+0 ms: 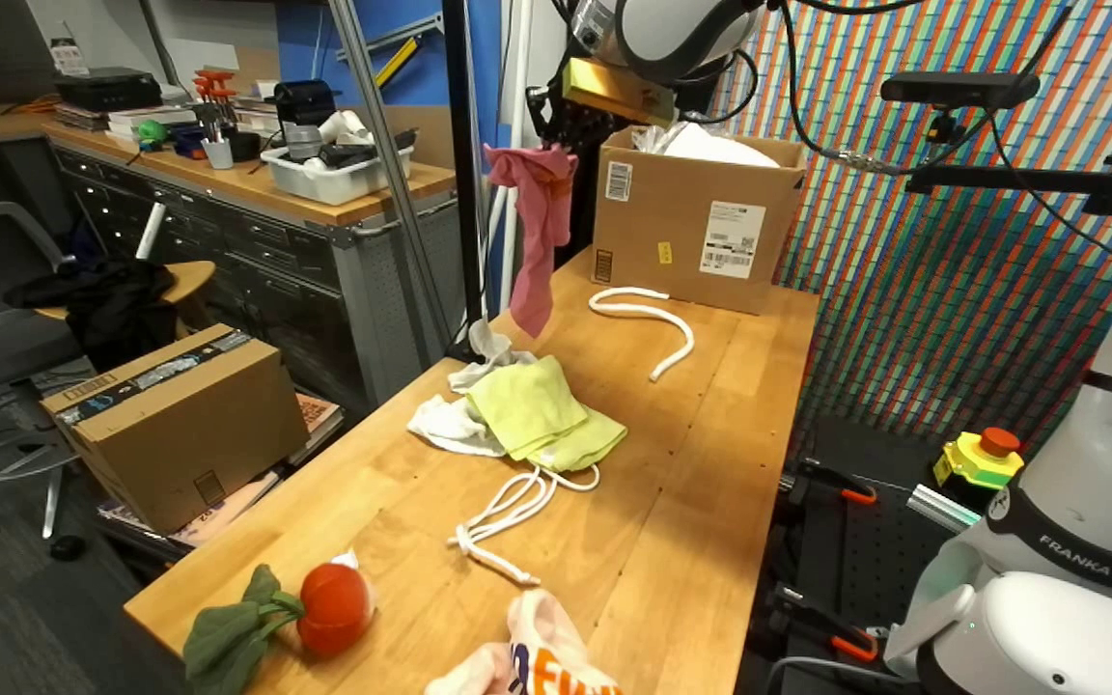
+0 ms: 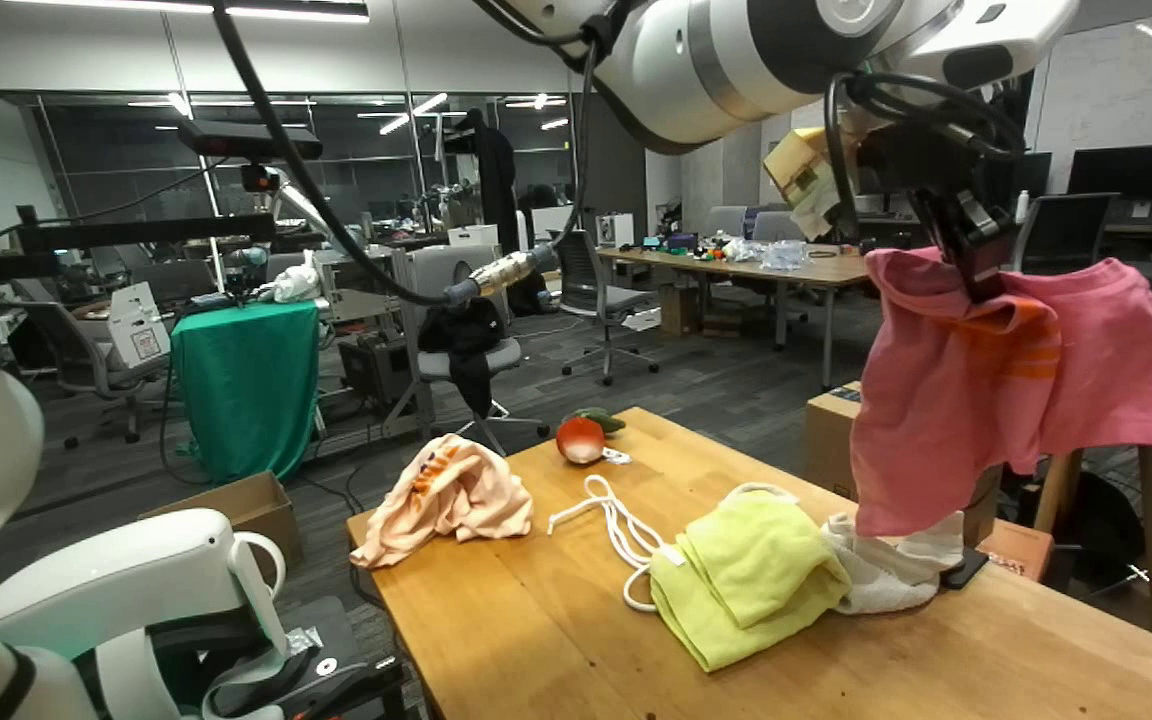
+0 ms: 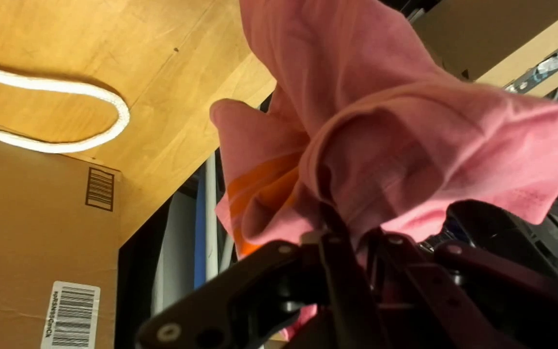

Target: Move the white rope to the right, move the radish to the left, move the peach shirt to the left, move the pink shirt to the right, move the yellow towel to the right, move the white towel forwards

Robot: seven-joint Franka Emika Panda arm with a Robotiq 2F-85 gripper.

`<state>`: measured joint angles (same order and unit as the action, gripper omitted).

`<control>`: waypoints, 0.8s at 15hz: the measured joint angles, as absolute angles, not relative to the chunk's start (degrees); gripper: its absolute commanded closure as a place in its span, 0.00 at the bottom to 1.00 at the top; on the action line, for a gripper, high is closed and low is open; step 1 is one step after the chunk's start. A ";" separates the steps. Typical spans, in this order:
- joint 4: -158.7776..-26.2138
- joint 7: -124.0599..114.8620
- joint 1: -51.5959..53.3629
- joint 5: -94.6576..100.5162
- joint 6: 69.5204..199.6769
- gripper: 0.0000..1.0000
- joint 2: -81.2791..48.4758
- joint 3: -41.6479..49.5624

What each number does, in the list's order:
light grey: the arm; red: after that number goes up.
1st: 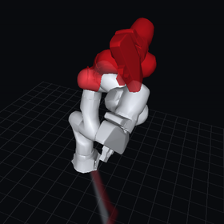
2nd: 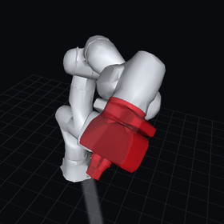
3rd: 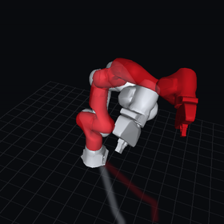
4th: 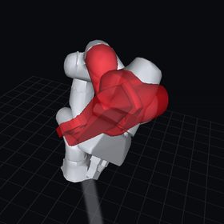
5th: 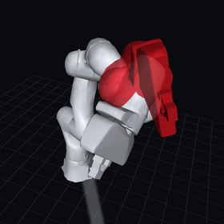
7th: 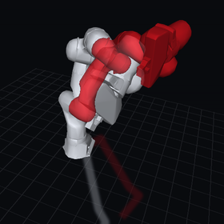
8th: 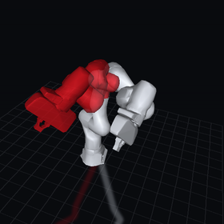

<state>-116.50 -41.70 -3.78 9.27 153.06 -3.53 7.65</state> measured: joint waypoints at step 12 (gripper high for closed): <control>-97.80 -46.86 -3.68 9.67 147.51 0.96 -21.79 11.84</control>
